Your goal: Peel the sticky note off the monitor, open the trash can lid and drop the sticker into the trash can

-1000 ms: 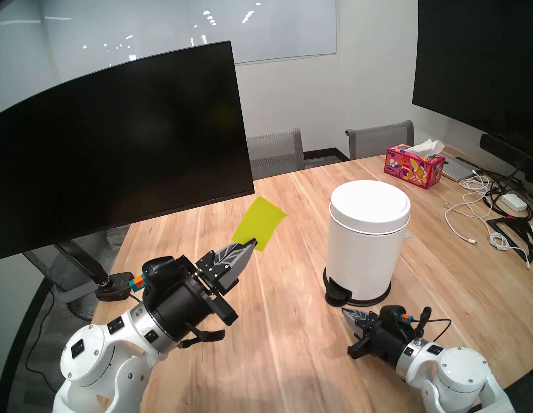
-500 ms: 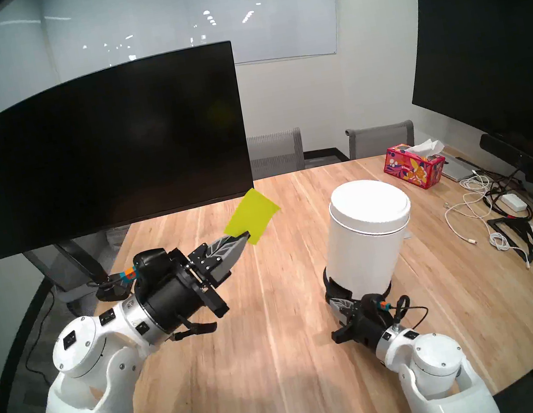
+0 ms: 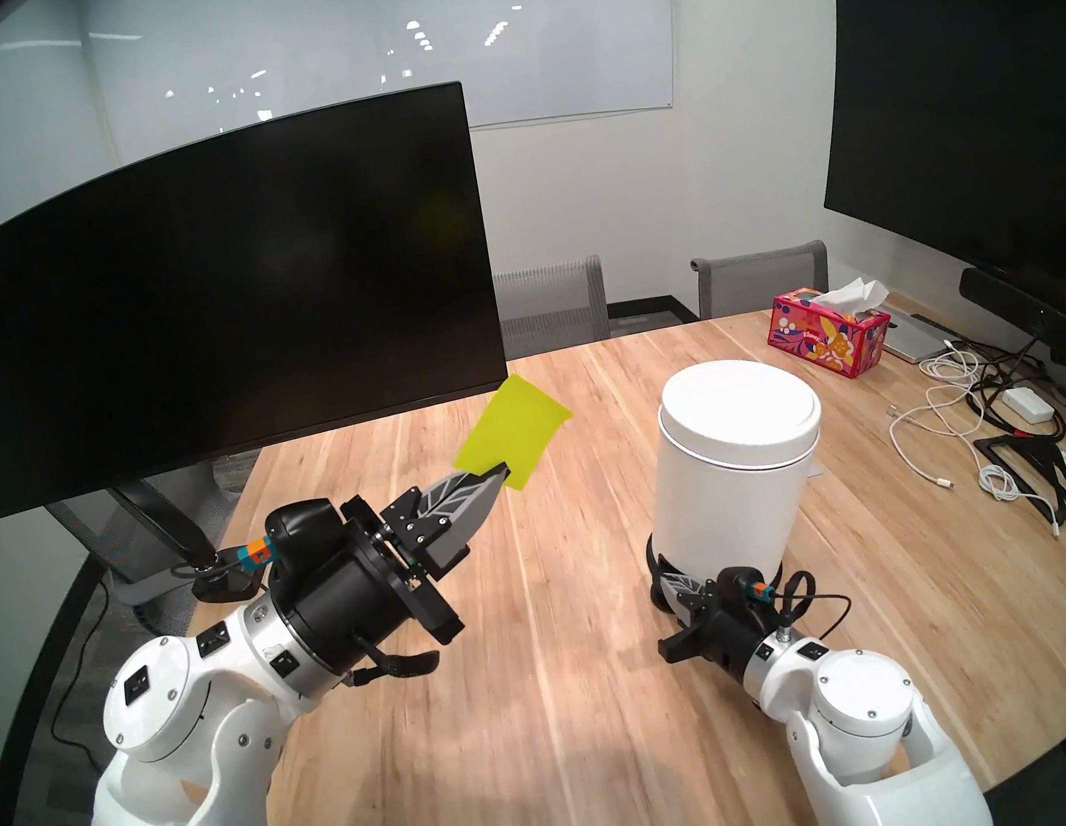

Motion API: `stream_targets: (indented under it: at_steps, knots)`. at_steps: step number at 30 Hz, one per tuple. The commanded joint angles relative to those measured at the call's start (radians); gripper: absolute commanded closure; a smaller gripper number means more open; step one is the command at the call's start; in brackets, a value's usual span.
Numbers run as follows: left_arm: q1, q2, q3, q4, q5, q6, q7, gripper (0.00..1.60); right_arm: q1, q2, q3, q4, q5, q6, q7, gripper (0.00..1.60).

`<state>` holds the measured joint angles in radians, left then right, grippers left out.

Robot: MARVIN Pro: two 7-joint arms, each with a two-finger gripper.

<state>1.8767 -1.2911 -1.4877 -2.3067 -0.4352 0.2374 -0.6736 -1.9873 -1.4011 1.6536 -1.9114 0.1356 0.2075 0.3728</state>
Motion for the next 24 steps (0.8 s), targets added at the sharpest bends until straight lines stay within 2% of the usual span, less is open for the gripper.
stream_targets:
  at_steps: [1,24]
  knots:
    - [0.011,-0.005,-0.01,-0.041,-0.002,-0.004,0.008,1.6,0.008,-0.001,-0.008,-0.014,-0.018,0.009,-0.015,1.6]
    - [0.015,0.004,-0.013,-0.071,0.003,0.009,0.005,1.6,0.005,-0.018,-0.026,0.035,-0.078,0.023,-0.061,1.6]
